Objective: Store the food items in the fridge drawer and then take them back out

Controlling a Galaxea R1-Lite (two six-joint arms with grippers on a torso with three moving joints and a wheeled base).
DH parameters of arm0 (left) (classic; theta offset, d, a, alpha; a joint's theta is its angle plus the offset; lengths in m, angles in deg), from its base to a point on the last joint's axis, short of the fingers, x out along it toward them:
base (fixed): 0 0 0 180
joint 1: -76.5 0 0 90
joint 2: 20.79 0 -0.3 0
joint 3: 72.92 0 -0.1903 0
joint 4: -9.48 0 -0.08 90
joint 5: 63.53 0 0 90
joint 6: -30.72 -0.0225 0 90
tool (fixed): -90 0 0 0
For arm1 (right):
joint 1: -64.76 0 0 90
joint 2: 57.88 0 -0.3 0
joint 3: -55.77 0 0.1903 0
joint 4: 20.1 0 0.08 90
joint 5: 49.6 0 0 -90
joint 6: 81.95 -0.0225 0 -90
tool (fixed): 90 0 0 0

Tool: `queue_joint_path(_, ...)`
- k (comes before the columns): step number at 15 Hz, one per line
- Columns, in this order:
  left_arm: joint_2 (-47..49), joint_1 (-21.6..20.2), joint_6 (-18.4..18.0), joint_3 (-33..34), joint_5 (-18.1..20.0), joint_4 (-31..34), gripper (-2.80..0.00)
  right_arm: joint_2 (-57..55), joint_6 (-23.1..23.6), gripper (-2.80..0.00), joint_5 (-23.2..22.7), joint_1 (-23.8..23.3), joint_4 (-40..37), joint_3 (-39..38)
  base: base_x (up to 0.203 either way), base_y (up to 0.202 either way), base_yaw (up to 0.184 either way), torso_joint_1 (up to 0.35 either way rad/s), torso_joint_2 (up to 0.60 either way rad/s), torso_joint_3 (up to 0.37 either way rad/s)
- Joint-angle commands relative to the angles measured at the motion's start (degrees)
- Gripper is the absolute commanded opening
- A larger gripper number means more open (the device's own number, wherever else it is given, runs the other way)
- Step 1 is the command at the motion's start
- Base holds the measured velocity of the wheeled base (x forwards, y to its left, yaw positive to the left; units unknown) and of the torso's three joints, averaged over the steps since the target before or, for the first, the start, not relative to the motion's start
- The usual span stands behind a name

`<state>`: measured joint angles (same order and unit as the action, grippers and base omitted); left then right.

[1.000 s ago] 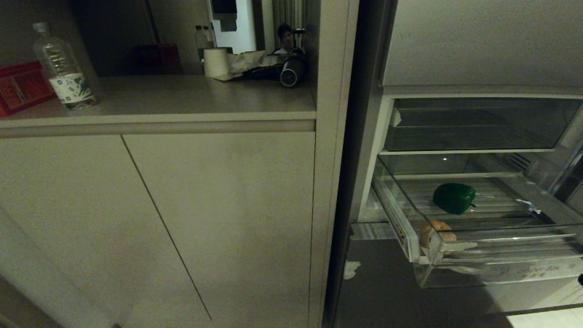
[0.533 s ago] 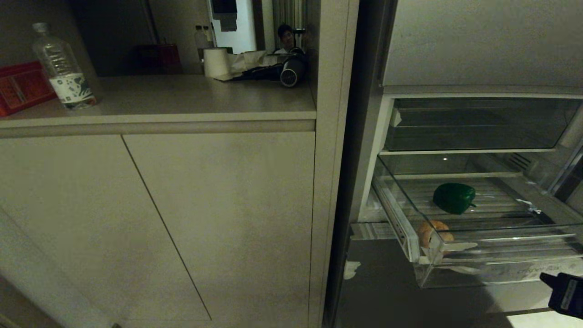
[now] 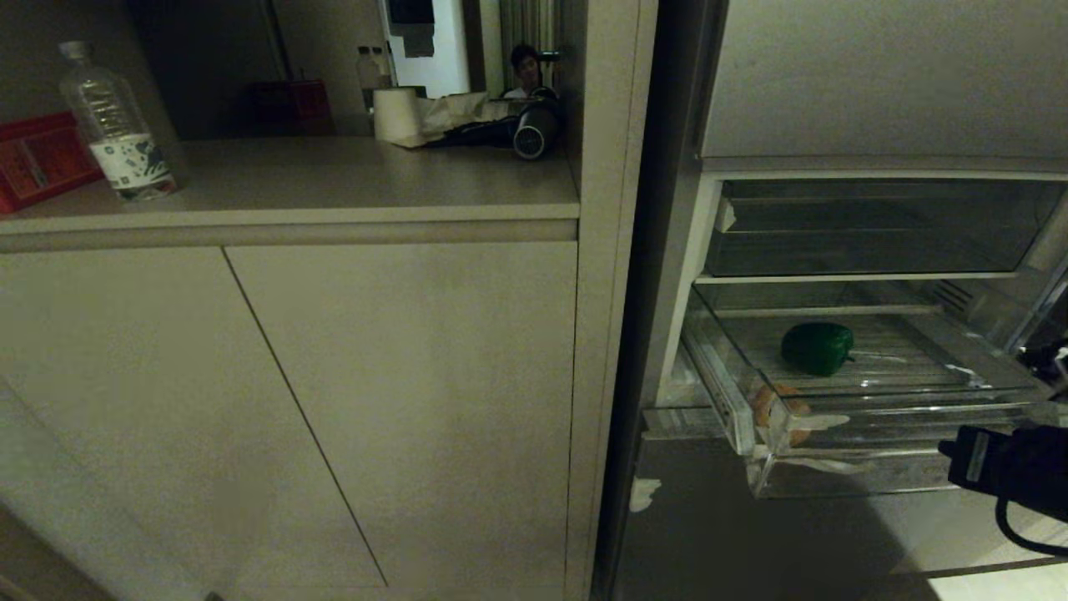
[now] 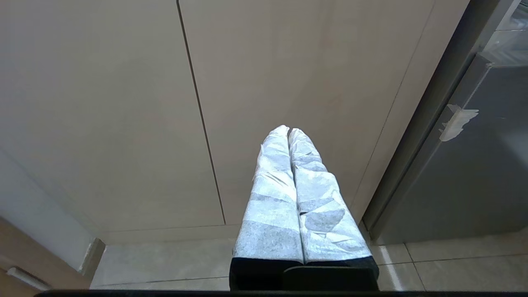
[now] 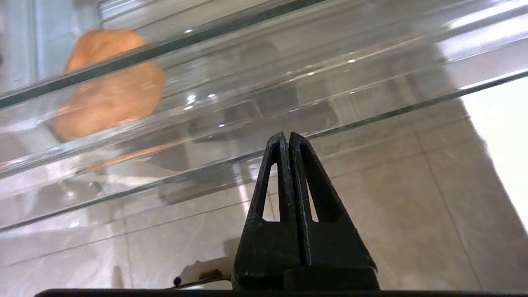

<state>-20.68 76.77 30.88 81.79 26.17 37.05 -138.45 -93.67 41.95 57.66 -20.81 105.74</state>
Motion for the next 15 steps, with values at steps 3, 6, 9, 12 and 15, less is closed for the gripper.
queue_joint_path(3, 0.07, -0.08, 0.02, -0.01, -0.04, 0.01, -2.8, -10.48, -0.1, -2.8, -2.27, -0.01, 0.48, 8.18, 0.0, 0.0, 0.0, 0.0, 0.0, 0.0)
queue_joint_path(6, 0.07, 0.0, 0.02, -0.01, -0.04, 0.01, -2.8, -17.88, -0.17, -2.8, -4.22, 0.01, 3.95, 14.06, 0.0, 0.0, 0.0, 0.0, 0.0, 0.0)
queue_joint_path(9, 0.07, -0.09, 0.02, -0.01, -0.04, 0.01, -2.8, -26.22, -0.22, -2.8, -5.19, 1.33, 7.32, 19.55, 0.0, 0.0, 0.0, 0.0, 0.0, 0.0)
queue_joint_path(12, 0.07, -0.08, 0.02, -0.01, -0.04, 0.01, -2.8, -30.54, -1.58, -2.8, -6.97, 2.73, 15.52, 23.51, 0.0, 0.0, 0.0, 0.0, 0.0, 0.0)
queue_joint_path(15, 0.07, 0.0, 0.02, -0.01, -0.04, 0.01, -2.8, -30.3, -6.88, -2.8, -8.31, 3.71, 19.35, 24.34, 0.0, 0.0, 0.0, 0.0, 0.0, 0.0)
